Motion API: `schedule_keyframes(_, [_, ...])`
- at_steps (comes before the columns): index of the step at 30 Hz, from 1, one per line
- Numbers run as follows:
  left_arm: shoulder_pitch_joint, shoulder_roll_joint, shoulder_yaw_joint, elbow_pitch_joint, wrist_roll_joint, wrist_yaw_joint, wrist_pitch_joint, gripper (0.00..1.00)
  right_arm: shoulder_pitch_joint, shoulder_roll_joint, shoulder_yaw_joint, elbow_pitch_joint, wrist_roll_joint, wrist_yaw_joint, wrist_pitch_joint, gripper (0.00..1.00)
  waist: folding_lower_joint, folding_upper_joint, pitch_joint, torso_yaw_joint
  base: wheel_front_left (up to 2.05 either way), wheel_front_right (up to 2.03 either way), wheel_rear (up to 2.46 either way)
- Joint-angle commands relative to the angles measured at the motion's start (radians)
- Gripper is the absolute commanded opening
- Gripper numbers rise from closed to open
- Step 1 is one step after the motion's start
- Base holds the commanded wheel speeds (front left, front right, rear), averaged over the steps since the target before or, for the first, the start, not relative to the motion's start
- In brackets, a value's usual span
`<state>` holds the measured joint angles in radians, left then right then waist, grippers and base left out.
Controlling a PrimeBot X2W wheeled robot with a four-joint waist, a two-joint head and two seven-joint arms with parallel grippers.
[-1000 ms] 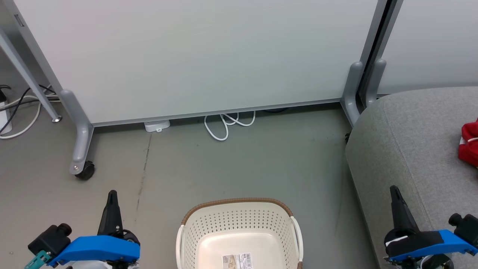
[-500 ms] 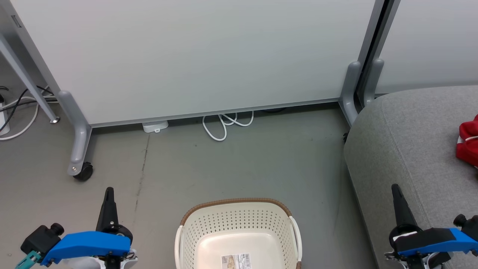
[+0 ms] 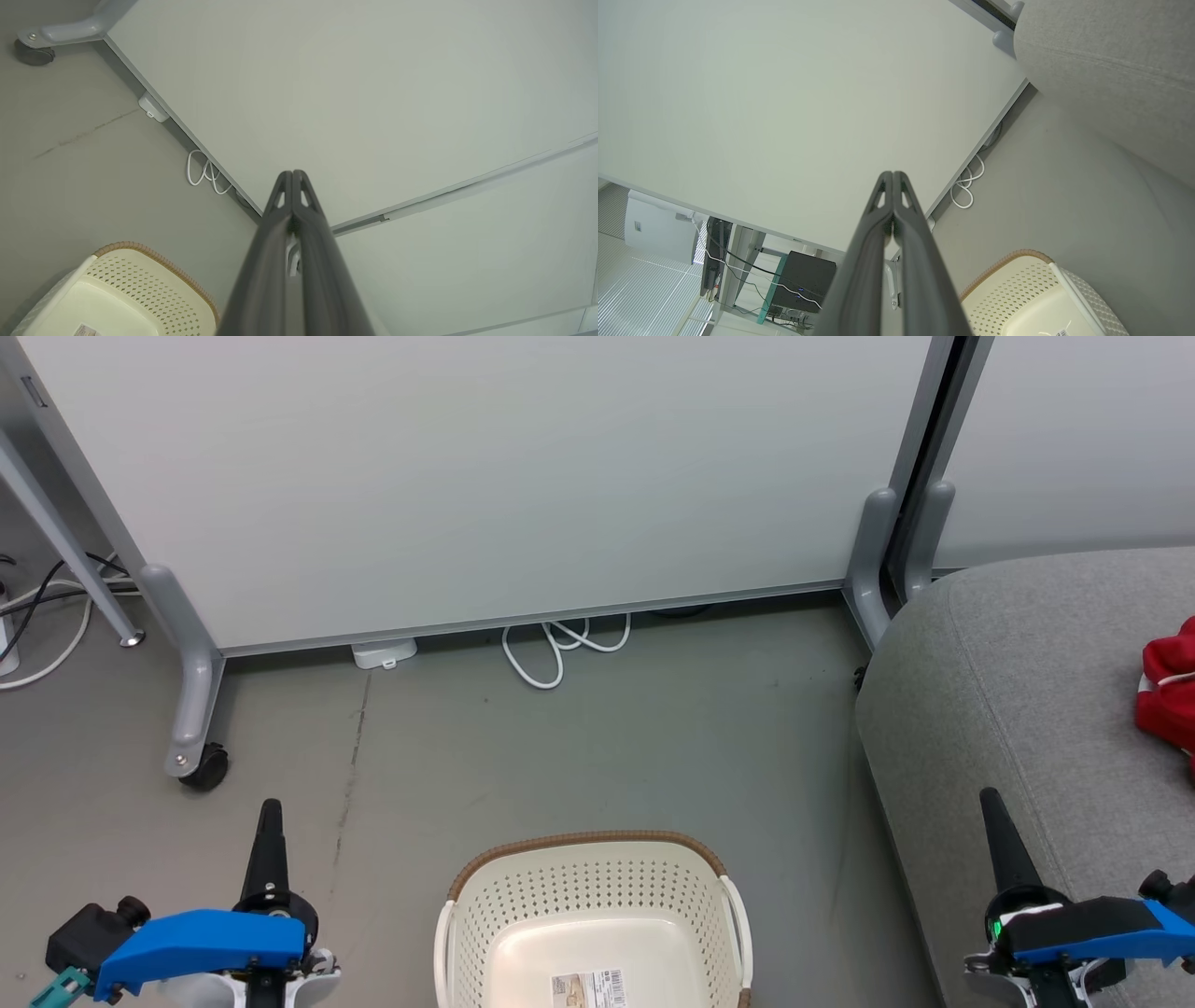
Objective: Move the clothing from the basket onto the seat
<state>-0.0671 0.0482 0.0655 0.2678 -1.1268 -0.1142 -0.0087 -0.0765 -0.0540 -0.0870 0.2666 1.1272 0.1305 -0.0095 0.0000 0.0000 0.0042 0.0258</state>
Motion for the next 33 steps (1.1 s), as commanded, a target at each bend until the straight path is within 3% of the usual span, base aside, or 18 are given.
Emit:
schedule_keyframes(1, [-0.026, 0.003, 0.009, -0.012, -0.023, -0.005, 0.008, 0.00, -0.021, 0.000, -0.004, -0.013, 0.027, 0.000, 0.007, 0.00, 0.0000, 0.0000, 0.000, -0.001, 0.00, 0.00, 0.00])
schedule_keyframes(33, [-0.041, 0.003, 0.036, -0.020, -0.311, -0.013, 0.080, 0.00, -0.032, 0.003, -0.019, -0.020, 0.312, 0.000, 0.081, 0.00, 0.0000, 0.0000, -0.001, -0.015, 0.00, 0.00, 0.00])
